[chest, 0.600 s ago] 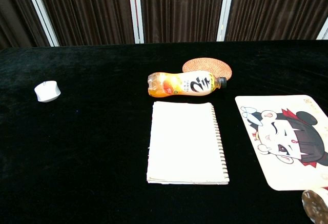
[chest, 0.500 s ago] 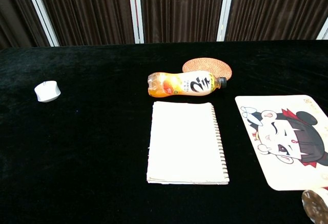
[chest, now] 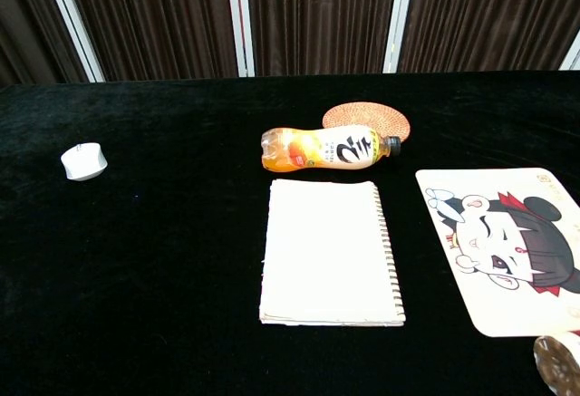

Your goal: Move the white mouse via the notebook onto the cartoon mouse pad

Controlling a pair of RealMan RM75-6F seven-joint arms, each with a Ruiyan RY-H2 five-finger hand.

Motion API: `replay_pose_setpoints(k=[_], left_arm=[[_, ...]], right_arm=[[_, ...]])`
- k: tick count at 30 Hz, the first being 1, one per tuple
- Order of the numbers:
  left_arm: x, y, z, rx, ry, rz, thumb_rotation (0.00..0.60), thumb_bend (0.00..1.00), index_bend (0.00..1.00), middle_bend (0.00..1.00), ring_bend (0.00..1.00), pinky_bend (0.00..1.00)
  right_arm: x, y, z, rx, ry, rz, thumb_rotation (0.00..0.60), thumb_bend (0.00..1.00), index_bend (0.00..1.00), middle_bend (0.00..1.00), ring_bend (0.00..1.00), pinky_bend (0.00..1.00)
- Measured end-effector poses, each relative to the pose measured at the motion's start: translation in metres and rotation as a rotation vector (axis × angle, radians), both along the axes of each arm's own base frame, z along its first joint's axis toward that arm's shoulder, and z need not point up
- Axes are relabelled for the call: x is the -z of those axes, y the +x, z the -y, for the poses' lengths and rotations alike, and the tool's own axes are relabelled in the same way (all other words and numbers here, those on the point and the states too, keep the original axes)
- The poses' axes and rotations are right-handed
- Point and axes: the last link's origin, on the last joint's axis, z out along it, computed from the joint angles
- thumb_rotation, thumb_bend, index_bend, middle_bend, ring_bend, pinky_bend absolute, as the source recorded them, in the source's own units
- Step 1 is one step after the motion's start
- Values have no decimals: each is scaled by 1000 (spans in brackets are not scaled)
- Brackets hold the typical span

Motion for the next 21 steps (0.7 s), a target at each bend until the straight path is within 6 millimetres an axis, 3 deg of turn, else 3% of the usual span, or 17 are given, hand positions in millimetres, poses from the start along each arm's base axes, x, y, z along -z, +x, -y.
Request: replay_pose_setpoints(k=[6,10,14,21], left_arm=[[16,-10,-59,19,-93,-192,600,0,0,0,0,0],[35,-16,-87,23,-143,-287,600,0,0,0,0,0],[63,-19,-105,21,-202,-341,600,0,2,0,0,0],[105,-11,-117,52,-291,-375,600,0,75,1,18,0]], right_arm=[[-1,-5,3,38,-22,-14,600,0,0,0,0,0],[0,-10,5,69,-32,-26,600,0,0,0,0,0],[2,-14,8,93,-35,-35,600,0,0,0,0,0],[3,-17,11,107,-35,-42,600,0,0,0,0,0]])
